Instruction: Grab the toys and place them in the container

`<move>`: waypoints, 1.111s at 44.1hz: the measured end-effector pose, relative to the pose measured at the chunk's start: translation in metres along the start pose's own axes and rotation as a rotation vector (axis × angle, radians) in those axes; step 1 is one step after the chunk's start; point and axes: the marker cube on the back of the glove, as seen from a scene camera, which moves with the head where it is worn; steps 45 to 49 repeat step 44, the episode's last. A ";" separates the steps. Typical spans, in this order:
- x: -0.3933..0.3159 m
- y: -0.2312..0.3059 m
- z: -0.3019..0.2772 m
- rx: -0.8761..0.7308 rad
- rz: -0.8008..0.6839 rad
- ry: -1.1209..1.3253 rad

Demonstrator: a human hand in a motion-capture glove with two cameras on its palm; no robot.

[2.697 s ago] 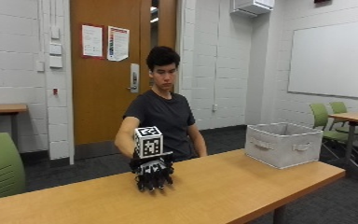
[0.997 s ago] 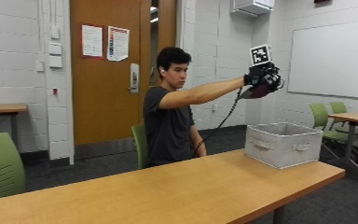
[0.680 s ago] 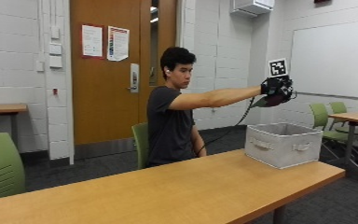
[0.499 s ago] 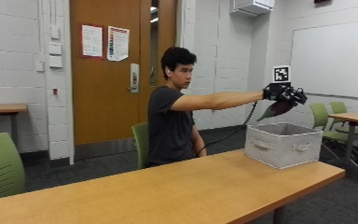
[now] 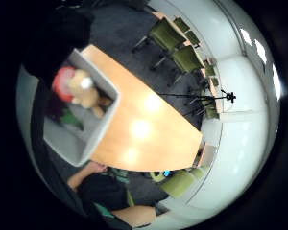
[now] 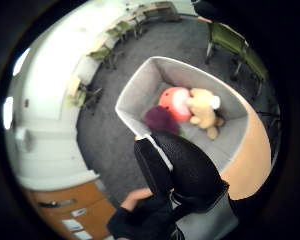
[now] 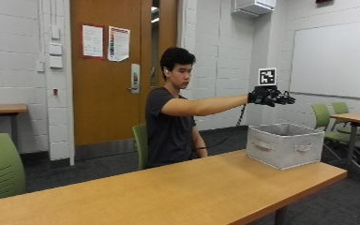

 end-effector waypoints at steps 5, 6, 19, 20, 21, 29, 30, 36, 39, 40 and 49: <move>0.000 0.033 -0.007 -0.005 0.141 -0.014; 0.007 0.040 -0.007 -0.011 0.163 -0.020; 0.114 0.151 0.013 0.042 0.252 -0.042; 0.123 0.159 0.018 0.041 0.313 -0.020; 0.130 0.167 0.022 0.039 0.356 -0.007; 0.175 0.229 0.049 0.031 0.463 -0.038; 0.181 0.237 0.052 0.029 0.472 -0.042; 0.201 0.262 0.066 0.021 0.502 -0.049; 0.207 0.270 0.073 0.013 0.516 -0.069; 0.208 0.273 0.075 0.010 0.520 -0.077; 0.208 0.277 0.080 0.005 0.526 -0.088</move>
